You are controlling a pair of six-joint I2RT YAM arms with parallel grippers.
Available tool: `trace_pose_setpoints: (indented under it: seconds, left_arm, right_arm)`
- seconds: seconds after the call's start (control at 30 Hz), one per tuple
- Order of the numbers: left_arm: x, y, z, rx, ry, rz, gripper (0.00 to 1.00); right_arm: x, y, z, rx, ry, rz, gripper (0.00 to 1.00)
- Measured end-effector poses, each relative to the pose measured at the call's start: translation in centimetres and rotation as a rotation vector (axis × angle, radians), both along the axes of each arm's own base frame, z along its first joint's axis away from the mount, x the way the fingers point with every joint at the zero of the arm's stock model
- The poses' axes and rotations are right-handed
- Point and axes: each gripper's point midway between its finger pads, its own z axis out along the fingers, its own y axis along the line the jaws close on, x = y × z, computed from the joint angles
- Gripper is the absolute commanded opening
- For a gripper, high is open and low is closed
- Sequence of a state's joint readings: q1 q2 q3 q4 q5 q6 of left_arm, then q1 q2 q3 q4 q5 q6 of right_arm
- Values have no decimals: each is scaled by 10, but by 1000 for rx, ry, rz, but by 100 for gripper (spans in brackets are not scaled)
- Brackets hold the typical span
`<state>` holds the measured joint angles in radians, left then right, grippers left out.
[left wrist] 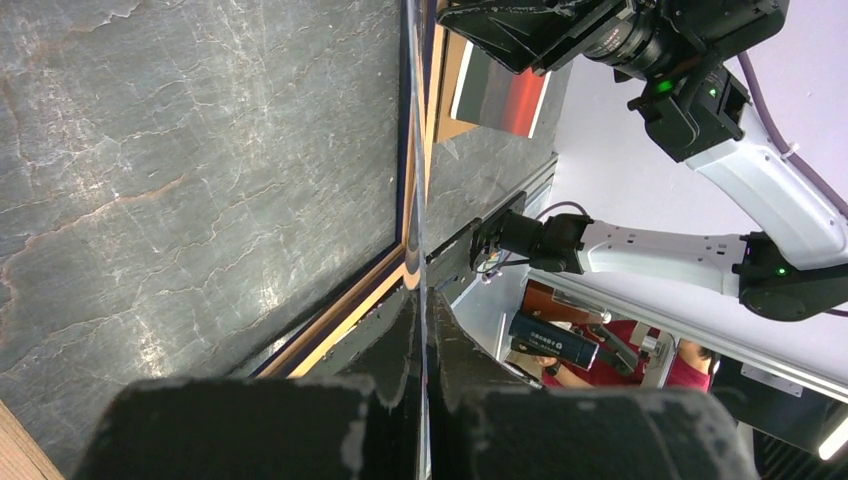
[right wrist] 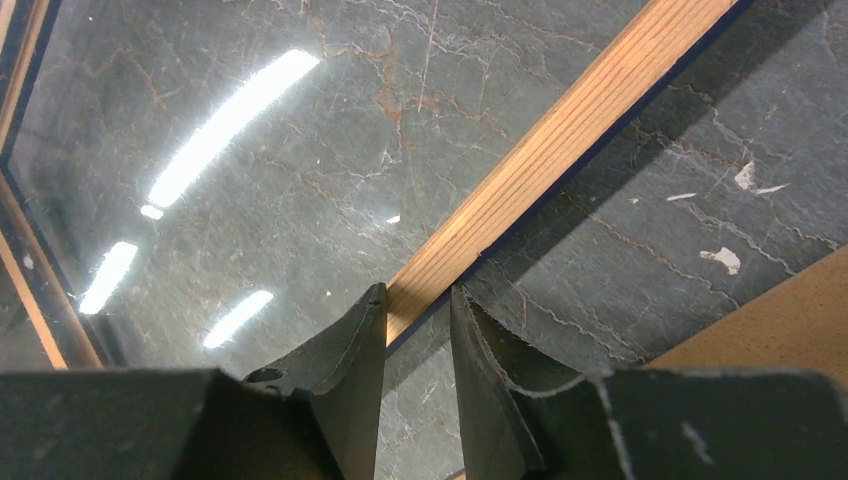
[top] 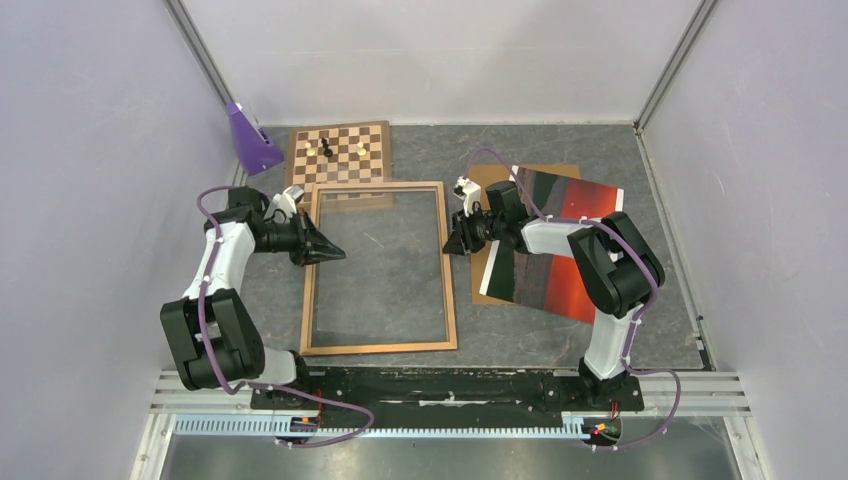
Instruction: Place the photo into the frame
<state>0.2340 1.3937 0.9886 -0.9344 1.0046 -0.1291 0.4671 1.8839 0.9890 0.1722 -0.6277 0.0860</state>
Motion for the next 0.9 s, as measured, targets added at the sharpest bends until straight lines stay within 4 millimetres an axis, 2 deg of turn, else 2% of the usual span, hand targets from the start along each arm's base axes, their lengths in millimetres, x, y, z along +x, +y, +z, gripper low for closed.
trace_pose_setpoints:
  seconds: [0.9]
  left_arm:
    - [-5,-1,-1,4,-16,2,2]
  right_arm:
    - [2,-2,4,-3,-26,-14,29]
